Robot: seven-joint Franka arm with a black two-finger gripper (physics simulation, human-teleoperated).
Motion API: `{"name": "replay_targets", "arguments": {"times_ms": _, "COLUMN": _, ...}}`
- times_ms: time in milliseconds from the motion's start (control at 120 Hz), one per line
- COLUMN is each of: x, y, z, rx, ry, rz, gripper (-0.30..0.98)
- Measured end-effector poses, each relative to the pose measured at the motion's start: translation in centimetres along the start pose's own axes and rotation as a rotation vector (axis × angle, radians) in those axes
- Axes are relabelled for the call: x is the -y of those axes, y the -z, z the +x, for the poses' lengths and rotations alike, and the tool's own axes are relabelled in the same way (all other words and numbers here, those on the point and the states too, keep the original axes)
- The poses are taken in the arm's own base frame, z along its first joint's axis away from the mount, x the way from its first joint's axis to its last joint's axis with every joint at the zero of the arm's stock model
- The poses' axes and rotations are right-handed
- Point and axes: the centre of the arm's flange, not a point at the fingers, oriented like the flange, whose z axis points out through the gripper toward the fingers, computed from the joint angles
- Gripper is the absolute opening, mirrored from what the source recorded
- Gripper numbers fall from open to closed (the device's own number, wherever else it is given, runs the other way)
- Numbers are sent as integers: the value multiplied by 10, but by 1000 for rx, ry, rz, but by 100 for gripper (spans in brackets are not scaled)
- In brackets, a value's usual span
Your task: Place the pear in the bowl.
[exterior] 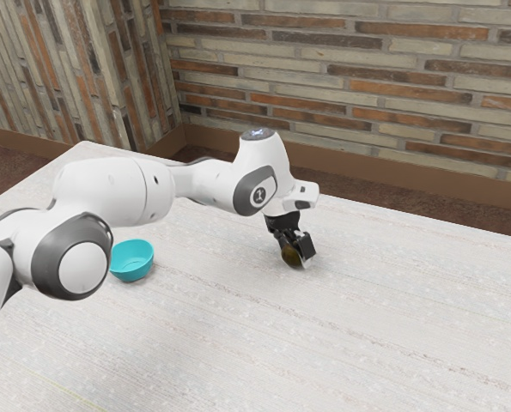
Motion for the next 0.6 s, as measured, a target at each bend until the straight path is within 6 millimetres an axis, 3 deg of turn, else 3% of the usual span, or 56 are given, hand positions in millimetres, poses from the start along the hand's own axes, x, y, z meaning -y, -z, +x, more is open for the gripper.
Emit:
{"name": "replay_targets", "arguments": {"times_ms": 333, "x": -1, "y": 3, "z": 2, "rx": -6, "ry": -21, "rz": 10, "gripper": 49}}
{"name": "replay_targets", "arguments": {"times_ms": 600, "x": -2, "y": 4, "z": 2, "rx": -6, "ry": -32, "rz": 12, "gripper": 43}}
